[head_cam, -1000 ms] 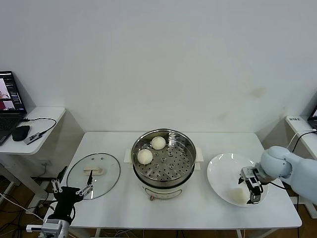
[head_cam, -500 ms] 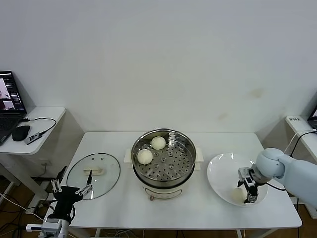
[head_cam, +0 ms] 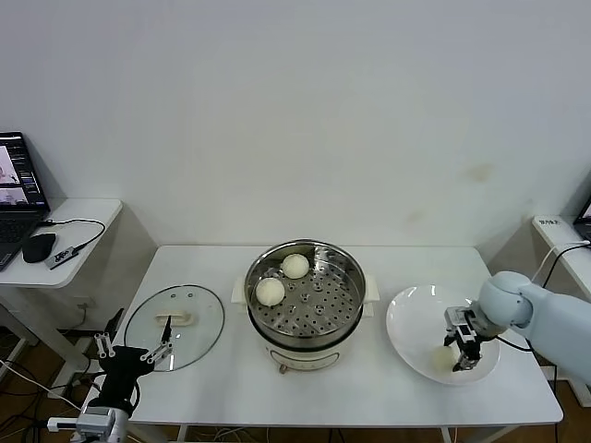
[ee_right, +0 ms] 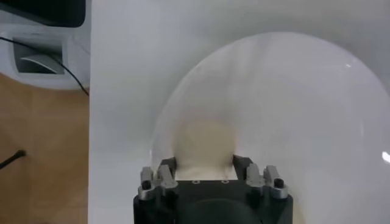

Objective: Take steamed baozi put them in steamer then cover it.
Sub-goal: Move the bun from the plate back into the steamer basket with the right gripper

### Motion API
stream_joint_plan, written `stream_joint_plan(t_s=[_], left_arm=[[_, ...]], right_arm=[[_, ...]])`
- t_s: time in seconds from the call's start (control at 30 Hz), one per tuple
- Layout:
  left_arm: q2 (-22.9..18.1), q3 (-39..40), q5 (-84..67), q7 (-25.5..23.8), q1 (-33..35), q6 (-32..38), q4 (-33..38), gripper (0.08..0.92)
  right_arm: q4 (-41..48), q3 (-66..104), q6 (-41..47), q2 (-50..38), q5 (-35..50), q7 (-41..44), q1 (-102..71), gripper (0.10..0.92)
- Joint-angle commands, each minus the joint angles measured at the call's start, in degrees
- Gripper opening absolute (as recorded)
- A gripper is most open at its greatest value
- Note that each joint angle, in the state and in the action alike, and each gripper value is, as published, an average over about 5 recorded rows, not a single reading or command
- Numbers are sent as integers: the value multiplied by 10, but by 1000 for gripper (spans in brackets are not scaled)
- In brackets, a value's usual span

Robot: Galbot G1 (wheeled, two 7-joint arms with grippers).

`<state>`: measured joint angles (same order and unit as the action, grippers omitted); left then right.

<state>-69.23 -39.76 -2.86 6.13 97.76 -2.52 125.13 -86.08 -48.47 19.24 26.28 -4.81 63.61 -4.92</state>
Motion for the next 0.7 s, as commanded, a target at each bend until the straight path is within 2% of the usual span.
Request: stream_joint_plan(t_s=[0.03, 0.37, 0.7], left_arm=[[1, 1, -1, 0, -1, 0, 1, 823], [3, 11, -2, 0, -11, 0, -1, 823], [6, 15, 0, 0, -11, 0, 7, 823]], right_arm=[[-21, 7, 0, -20, 18, 23, 61, 577], [-46, -61, -1, -28, 74, 25, 244, 577], [-60, -184, 5, 46, 129, 17, 440, 579]])
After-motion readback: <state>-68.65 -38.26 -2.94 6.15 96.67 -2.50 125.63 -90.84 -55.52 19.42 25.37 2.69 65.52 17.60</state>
